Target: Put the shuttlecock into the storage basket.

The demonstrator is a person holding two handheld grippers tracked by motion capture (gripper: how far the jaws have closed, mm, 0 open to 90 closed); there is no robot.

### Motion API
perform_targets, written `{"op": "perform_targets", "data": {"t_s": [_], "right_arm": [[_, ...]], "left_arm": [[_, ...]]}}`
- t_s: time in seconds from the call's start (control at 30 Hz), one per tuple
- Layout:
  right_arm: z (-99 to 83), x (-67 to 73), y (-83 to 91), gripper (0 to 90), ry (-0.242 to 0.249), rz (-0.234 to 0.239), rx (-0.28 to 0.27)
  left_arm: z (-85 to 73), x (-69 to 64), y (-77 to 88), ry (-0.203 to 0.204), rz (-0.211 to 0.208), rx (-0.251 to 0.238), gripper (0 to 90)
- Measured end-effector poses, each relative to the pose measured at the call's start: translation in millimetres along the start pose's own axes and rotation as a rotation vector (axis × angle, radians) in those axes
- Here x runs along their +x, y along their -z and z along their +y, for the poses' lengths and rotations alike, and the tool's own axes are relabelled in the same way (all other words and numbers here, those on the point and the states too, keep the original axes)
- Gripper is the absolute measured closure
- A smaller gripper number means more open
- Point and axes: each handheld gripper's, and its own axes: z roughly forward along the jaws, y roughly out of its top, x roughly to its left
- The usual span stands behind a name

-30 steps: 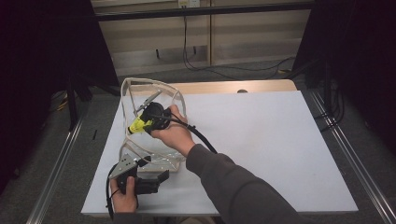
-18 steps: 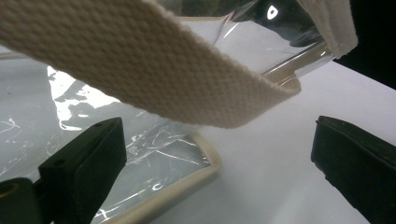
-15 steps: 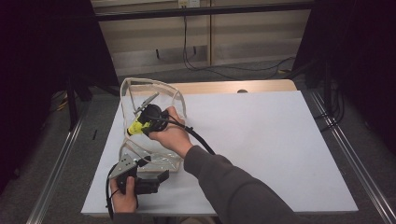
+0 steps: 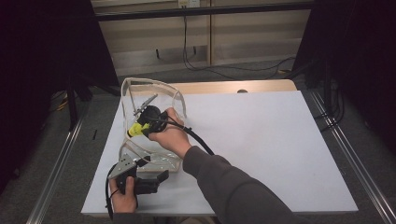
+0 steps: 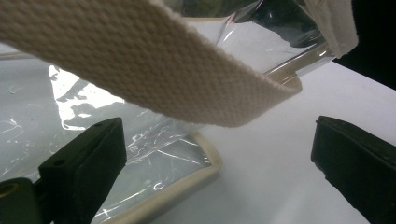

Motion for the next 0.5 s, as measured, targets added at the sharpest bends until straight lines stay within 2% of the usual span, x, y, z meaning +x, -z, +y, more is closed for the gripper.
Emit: {"op": "perform_targets", "data": {"t_s": [0.23, 0.5], "right_arm": [[-0.6, 0.4, -1.6, 79.2, 0.0, -0.008, 0.004], [-1.7, 0.0, -2.7, 79.3, 0.007, -0.013, 0.01]], "left_arm": [[-0.3, -0.5, -0.1, 0.01, 0.006, -0.013, 3.4], [-0.2, 0.1, 0.6, 0.001, 0.003, -0.001, 3.4]]}}
